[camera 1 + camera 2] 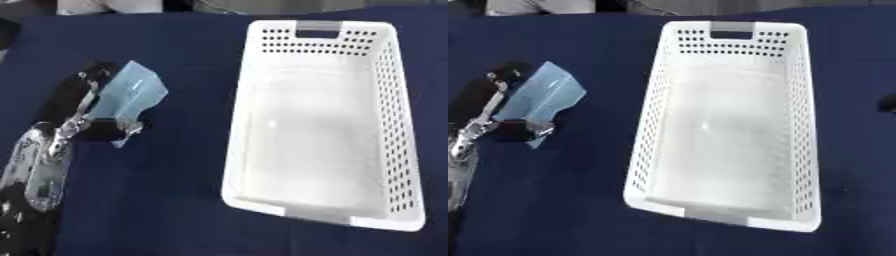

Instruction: Pick up objects on the table and place them in the box.

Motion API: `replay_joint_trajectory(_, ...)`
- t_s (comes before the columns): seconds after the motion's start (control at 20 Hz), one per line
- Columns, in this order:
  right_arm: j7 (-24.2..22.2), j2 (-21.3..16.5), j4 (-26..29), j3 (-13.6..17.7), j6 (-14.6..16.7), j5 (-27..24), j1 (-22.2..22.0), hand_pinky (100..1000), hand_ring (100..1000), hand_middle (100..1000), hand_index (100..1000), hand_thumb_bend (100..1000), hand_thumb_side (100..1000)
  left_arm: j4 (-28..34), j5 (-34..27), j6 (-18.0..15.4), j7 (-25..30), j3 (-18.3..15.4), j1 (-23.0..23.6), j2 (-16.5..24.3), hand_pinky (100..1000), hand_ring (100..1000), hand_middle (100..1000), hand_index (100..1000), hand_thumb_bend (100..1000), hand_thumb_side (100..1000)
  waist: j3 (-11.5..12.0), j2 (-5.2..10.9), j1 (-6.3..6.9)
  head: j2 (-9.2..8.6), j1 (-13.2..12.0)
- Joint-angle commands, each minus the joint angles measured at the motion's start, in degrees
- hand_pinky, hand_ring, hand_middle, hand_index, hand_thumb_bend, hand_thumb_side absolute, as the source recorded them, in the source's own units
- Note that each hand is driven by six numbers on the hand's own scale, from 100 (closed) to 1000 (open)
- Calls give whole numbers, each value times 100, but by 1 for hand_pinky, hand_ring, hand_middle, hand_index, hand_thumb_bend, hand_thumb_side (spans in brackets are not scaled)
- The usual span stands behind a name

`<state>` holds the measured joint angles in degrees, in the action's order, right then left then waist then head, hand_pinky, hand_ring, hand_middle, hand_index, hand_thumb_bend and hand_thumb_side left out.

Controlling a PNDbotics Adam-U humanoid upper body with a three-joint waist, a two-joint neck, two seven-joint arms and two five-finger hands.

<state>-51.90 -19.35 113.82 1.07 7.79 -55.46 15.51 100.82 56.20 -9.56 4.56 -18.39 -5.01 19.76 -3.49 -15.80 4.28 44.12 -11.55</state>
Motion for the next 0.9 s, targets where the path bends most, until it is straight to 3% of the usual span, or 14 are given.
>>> replay_joint_trajectory(0.05, -7, -105, 77, -2, 27, -10, 57, 836, 746, 838, 999, 100, 769, 140, 96, 84, -105, -119, -44, 309, 677, 766, 840, 927, 698, 572, -5, 62, -13, 0, -5)
replay_joint_trajectory(0.35, -7, -108, 77, -18, 47, -2, 81, 835, 746, 837, 996, 100, 775, 137, 236, 186, -217, -167, -97, 452, 681, 766, 840, 928, 699, 589, -31, 34, -7, 0, -12)
replay_joint_trajectory(0.9, -7, -124, 77, -43, 58, -56, 209, 830, 744, 835, 987, 100, 770, 99, 232, 118, -225, -134, -77, 364, 679, 764, 839, 927, 640, 632, -111, -82, 41, 0, -1)
